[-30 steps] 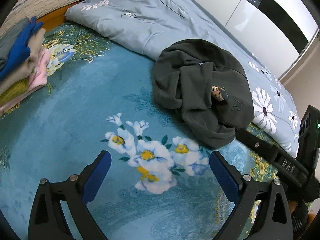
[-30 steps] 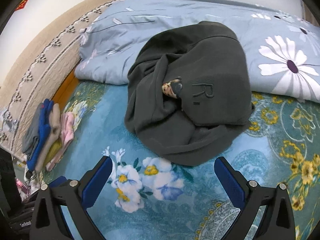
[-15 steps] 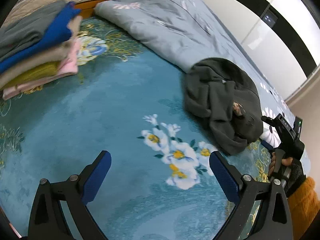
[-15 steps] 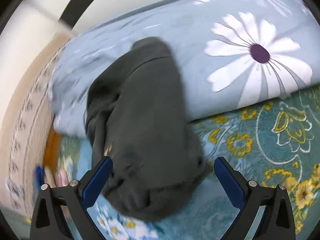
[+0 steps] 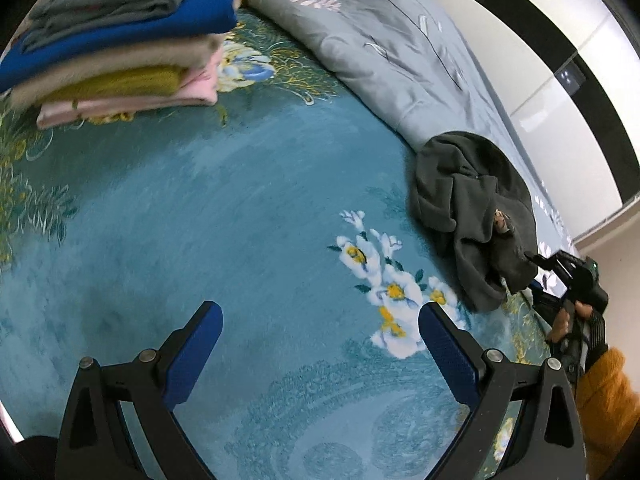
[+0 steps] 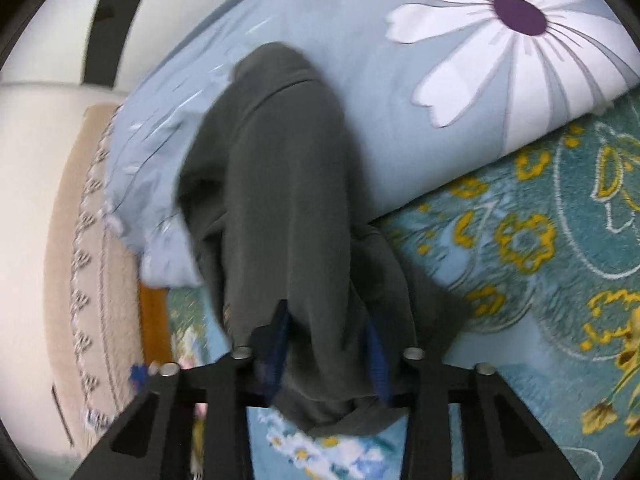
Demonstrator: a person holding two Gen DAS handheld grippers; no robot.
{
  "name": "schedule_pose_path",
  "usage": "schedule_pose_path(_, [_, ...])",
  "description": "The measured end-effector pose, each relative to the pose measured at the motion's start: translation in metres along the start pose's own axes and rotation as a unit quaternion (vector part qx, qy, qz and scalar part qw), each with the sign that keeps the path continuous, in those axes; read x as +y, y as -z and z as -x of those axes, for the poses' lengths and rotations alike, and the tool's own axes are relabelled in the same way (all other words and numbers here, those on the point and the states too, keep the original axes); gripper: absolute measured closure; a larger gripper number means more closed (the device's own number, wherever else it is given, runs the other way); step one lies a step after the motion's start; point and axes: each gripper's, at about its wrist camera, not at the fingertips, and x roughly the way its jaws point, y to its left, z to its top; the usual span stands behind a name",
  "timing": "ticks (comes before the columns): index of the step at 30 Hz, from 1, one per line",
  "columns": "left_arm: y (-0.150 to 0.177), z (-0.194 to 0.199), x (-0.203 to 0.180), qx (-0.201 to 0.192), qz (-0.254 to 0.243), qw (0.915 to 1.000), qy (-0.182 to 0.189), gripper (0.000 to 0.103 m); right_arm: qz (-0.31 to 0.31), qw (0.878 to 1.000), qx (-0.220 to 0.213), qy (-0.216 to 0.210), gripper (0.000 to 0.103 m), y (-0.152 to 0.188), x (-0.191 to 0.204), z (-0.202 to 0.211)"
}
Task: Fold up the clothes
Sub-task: 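Lift the grey sweatpants with the right gripper and shake them out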
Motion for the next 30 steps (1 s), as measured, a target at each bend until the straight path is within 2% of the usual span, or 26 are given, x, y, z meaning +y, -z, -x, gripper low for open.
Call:
schedule_pose_path(2, [0.003, 0.000, 0.003, 0.001, 0.007, 1.0000, 0.006, 0.004, 0.024, 0.999, 0.007, -0.020, 0.086, 0.008, 0.015, 0.008])
schedule_pose_path(5, [0.008, 0.002, 0.004, 0.004, 0.009, 0.9998, 0.016, 0.004, 0.053, 0.997, 0.016, -0.060, 0.090, 0.023, 0.039, 0.023])
schedule_pose_path(12, [0.019, 0.010, 0.005, 0.005, 0.010, 0.9994, 0.033, 0.004, 0.085, 0.983, 0.024, -0.163, 0.091, 0.069, 0.069, 0.087])
schedule_pose_path(16, [0.024, 0.015, 0.004, 0.008, 0.013, 0.9991, 0.038, 0.004, 0.107, 0.973, 0.016, -0.205, 0.091, 0.091, 0.084, 0.135])
schedule_pose_path(23, [0.029, 0.031, 0.002, -0.002, 0.003, 0.9980, 0.062, 0.004, 0.154, 0.950, 0.008, -0.270, 0.092, 0.130, 0.115, 0.205])
schedule_pose_path(28, [0.033, 0.045, 0.007, -0.016, 0.004, 0.9972, 0.074, 0.004, 0.163, 0.932, 0.011, -0.324, 0.092, 0.156, 0.135, 0.232])
schedule_pose_path(30, [0.033, 0.051, 0.011, -0.022, 0.007, 0.9968, 0.077, 0.004, 0.173, 0.921, 0.012, -0.349, 0.093, 0.166, 0.147, 0.241])
